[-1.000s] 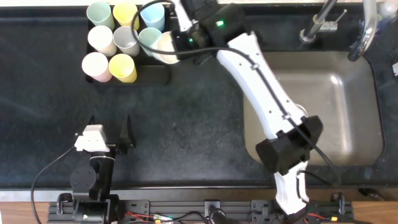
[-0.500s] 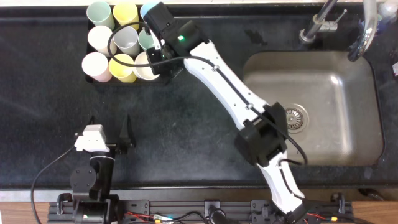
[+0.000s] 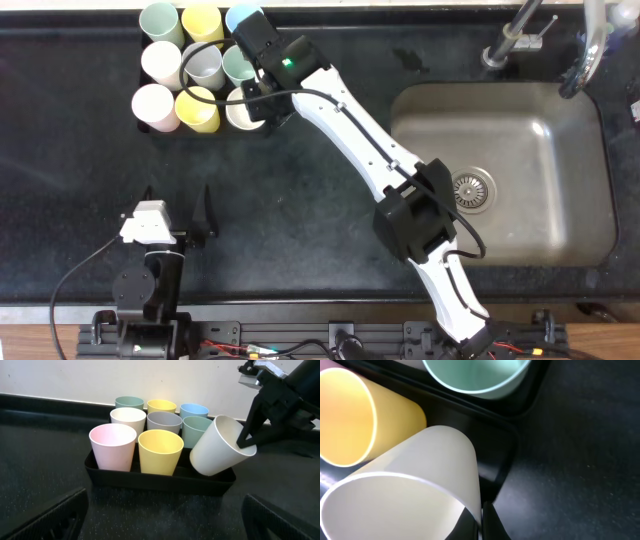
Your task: Store Cups
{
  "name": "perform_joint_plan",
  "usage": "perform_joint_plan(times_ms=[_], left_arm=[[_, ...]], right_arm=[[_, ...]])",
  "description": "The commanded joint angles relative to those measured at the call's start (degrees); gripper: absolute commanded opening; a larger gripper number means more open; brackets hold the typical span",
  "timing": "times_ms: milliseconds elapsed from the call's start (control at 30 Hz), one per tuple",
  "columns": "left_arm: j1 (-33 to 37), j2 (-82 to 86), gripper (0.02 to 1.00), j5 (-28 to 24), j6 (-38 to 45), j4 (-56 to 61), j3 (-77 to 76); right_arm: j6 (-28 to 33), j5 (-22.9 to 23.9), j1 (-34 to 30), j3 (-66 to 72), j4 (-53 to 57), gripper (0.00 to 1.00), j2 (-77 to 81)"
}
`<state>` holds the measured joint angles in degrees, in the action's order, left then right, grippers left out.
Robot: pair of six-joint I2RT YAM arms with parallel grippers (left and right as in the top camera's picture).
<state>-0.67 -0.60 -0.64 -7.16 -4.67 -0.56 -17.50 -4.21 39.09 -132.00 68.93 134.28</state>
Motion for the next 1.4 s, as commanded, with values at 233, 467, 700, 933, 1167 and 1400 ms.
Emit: perform_joint_plan(times_ms=[233,467,700,933,1167,1400], left_arm=[[-0.3,0.4,0.998,0.3,-0.4,-0.2,0.1],[-0.3,0.4,1.0,0.3,-0.4,-0.2,0.1],[-0.3,0.4,1.0,0.3,-0.4,-0.2,0.1],[-0.3,0.4,1.0,0.3,-0.4,-0.2,0.1],[-0.3,0.4,0.998,0.3,-0.4,-0.2,0.1],[-0.3,0.4,1.0,0.3,-0.4,-0.2,0.1]], right_arm=[[-0.5,2.1,-0.2,-1.2,0.6,0.042,2.1],[-0.5,2.2,-0.1,-1.2,1.0,0.042,3.1],[-0.5,2.2,-0.1,-1.2,1.1,0.123,3.1],[-0.5,2.2,-0.1,-1.2,0.7,0.213,2.8],[-0.1,2.1,-0.8,-1.4,-0.8,0.308,0.5],[2.8,0.4,-1.8,-1.4,-2.2,0.549,-6.4]])
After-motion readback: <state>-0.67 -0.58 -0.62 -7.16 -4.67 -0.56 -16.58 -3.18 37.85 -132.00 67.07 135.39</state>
